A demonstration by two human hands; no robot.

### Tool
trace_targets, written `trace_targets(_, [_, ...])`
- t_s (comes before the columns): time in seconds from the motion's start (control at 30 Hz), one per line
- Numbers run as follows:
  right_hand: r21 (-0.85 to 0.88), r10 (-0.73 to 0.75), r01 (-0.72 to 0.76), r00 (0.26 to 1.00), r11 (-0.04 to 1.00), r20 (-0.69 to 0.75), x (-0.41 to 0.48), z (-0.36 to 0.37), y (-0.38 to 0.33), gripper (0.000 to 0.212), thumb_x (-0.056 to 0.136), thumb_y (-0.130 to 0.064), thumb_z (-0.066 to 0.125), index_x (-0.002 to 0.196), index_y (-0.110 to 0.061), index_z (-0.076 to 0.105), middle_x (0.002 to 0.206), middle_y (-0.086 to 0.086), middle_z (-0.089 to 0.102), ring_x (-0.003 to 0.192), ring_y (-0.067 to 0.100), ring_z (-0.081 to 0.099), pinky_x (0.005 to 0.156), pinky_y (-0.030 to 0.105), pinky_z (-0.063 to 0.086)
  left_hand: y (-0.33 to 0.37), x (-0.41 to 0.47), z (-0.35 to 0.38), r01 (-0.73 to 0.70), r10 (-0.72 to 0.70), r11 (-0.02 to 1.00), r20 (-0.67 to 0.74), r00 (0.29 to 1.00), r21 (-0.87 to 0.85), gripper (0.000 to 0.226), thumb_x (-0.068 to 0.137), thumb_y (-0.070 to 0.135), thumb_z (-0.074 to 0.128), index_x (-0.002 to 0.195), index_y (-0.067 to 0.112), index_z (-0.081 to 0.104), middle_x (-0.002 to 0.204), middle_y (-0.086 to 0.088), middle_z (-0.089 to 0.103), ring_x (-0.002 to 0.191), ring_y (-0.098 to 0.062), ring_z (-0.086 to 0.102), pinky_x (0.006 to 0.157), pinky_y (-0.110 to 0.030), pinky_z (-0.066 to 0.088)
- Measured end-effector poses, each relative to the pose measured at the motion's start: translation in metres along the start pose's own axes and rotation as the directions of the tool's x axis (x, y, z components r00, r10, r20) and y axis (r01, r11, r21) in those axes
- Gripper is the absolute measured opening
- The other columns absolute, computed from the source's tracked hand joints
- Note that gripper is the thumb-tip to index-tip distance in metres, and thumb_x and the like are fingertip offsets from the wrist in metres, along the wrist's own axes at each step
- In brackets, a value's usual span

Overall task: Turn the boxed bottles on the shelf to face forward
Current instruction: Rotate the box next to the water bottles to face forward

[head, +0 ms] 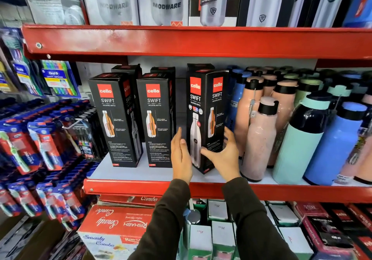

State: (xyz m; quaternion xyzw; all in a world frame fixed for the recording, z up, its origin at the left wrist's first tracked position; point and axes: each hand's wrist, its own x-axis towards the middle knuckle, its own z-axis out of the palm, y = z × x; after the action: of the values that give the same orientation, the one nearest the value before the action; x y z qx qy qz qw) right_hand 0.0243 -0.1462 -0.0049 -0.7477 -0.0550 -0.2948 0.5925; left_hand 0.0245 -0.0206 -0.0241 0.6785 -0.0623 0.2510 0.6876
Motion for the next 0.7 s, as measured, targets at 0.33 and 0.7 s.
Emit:
trace_targets(0.33, [0.114,0.015,-0.045,0.967,0.992,0.256,0.013,-0.008,0.006,0.079,0.084,0.000,0.066,0.146,-0.034,0.033,0.152,-0.004,0.041,0.139,0.007,0.039,0.116,0.036,0.033,-0.016,0.018,0.002,0.101,-0.106,0.993,0.087,0.991,0.061,0.041,0.103,0.028,0.041,0.144,0.022,0.042,0.133,0.011,0.052,0.122,-0.003,0.045,0.089,0.002,0.032])
trace_targets(0.7, [0.067,0.023,-0.040,0.970,0.997,0.243,0.010,-0.002,0.010,0.079,0.089,0.011,0.051,0.129,-0.054,0.033,0.130,-0.037,0.040,0.120,-0.025,0.040,0.102,0.008,0.036,-0.021,0.015,0.004,0.035,-0.041,0.995,0.064,0.997,0.096,0.035,0.102,0.020,0.044,0.136,0.025,0.046,0.117,0.020,0.058,0.105,0.022,0.050,0.082,0.006,0.035])
